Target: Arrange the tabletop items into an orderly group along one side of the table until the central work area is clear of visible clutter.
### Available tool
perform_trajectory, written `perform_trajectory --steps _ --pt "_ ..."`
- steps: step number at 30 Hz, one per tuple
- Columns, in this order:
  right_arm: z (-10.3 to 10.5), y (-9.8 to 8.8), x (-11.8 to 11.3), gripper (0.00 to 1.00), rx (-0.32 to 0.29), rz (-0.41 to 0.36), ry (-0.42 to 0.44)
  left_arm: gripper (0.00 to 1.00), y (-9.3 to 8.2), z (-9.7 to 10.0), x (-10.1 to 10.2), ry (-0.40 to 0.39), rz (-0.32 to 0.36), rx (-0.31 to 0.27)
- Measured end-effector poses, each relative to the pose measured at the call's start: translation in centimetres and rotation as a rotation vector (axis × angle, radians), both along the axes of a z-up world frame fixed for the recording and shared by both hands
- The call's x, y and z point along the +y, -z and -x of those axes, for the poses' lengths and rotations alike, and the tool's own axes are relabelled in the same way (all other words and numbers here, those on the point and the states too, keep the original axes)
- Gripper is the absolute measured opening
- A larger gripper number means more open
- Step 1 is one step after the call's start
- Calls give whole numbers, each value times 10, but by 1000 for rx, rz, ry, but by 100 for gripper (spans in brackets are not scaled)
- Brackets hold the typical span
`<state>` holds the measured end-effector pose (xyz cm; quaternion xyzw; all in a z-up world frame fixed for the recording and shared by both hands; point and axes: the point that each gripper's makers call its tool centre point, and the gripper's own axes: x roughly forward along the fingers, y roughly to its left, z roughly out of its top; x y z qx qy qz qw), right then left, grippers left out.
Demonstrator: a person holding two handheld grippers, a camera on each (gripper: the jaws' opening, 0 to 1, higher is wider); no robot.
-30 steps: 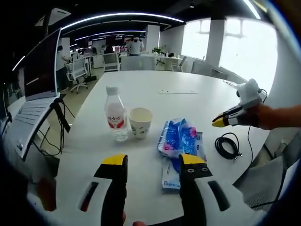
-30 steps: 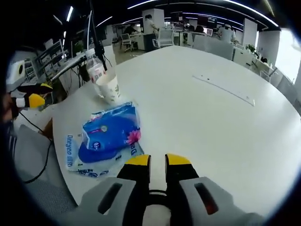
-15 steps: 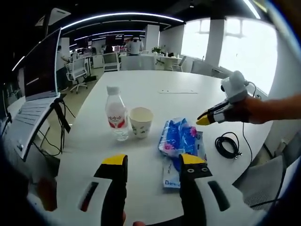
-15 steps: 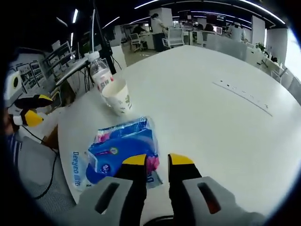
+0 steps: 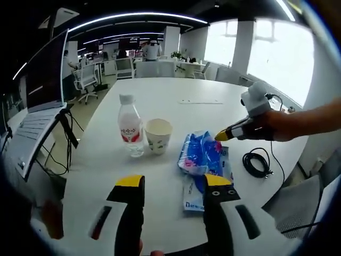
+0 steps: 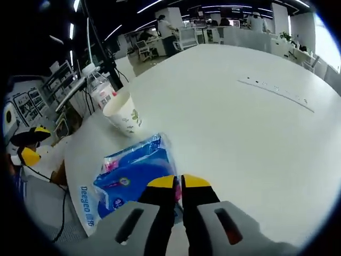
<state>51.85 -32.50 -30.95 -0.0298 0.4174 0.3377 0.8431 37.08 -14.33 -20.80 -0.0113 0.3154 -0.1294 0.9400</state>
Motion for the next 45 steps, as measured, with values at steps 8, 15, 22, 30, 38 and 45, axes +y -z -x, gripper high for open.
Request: perform_trajectory --steps 8,15,22,30,38,45 --pt "-3 -11 -13 0 -25 -30 31 42 -1 -6 -2 8 -7 -2" --pt "1 -24 -43 0 -37 -63 119 42 -3 -9 -9 18 6 -9" --pt "5 -31 -76 0 6 -134 270 42 -2 -14 -17 37 11 -12" --pt "8 -34 -119 0 19 -149 382 42 -3 -15 -23 53 12 -15" --pt "26 -45 -142 0 23 -158 478 42 -3 -15 -22 57 8 -14" --pt "33 -49 -165 0 28 -160 554 42 -3 -14 -19 50 6 -11"
